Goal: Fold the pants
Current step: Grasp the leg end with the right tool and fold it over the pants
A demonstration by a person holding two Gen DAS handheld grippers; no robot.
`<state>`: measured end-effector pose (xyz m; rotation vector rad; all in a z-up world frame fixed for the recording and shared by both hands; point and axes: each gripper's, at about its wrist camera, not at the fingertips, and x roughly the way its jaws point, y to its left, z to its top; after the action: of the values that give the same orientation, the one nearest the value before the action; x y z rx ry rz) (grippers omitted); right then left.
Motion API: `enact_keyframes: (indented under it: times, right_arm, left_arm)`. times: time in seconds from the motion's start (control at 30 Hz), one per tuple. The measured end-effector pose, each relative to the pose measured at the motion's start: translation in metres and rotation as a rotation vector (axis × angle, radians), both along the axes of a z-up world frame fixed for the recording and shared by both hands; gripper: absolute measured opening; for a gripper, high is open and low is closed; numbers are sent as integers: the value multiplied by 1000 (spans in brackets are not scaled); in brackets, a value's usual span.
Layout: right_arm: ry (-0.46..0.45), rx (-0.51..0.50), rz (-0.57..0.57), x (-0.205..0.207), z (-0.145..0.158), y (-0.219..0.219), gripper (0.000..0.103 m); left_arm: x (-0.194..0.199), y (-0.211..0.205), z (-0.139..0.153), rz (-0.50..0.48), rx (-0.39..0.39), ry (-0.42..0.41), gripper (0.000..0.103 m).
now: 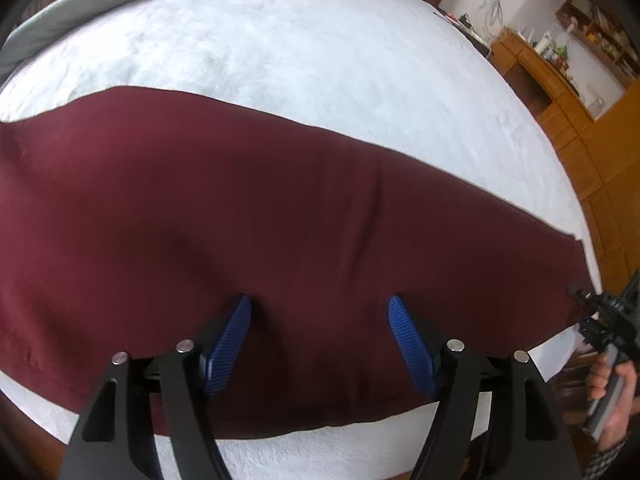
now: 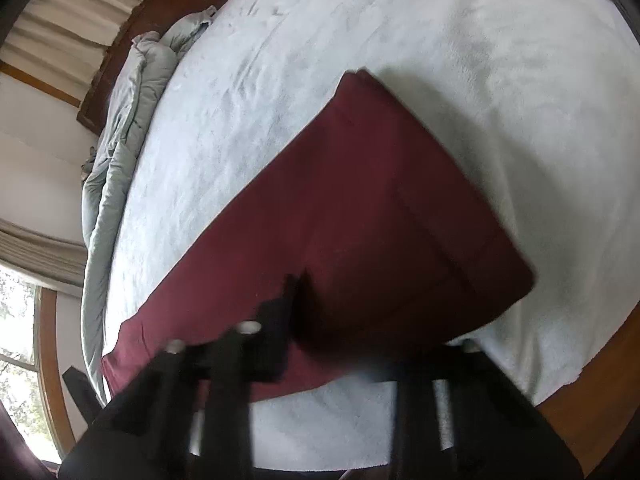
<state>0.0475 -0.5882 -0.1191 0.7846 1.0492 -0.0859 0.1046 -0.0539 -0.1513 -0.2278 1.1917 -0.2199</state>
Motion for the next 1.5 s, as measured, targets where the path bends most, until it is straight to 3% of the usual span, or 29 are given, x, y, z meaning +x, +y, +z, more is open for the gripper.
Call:
enact_keyframes:
  times: [0.07, 0.23, 0.3, 0.33, 0.53, 0.8, 1.0, 1.13, 1.23, 1.4, 1.5]
  right_arm:
    - [-31, -18, 10, 1, 13, 5, 16]
    - [-80, -187, 84, 16, 55, 44, 16]
    - [-107, -226, 111, 21, 70, 62, 15]
    - [-123, -239, 128, 24, 76, 71, 15]
    - [-209, -271, 280, 36, 110, 134, 15]
    - [-243, -216, 411, 53, 116, 203, 15]
    - [-254, -180, 504, 68, 114, 259, 15]
    - [-235, -165, 576, 76, 99, 301, 15]
    - [-215, -189, 628, 79, 84, 331, 15]
    - [-158, -287, 717, 77, 56, 370, 16]
    - [-106, -284, 743, 77, 42, 375, 24]
  left_arm:
    - [-3, 7, 6, 25, -6, 0, 72]
    - [-19, 29, 15, 74, 163, -62, 72]
    - [-18, 42, 5, 98, 176, -26, 72]
    - [-15, 50, -4, 105, 149, 20, 72]
    - [-14, 70, 1, 151, 13, 28, 72]
    - [-20, 89, 4, 200, -65, 47, 72]
    - [-22, 99, 7, 233, -172, 62, 72]
    - [-27, 114, 8, 271, -265, 71, 72]
    - [-27, 118, 10, 288, -294, 74, 72]
    - [-30, 129, 5, 295, -338, 87, 72]
    - [-23, 126, -1, 293, -382, 114, 72]
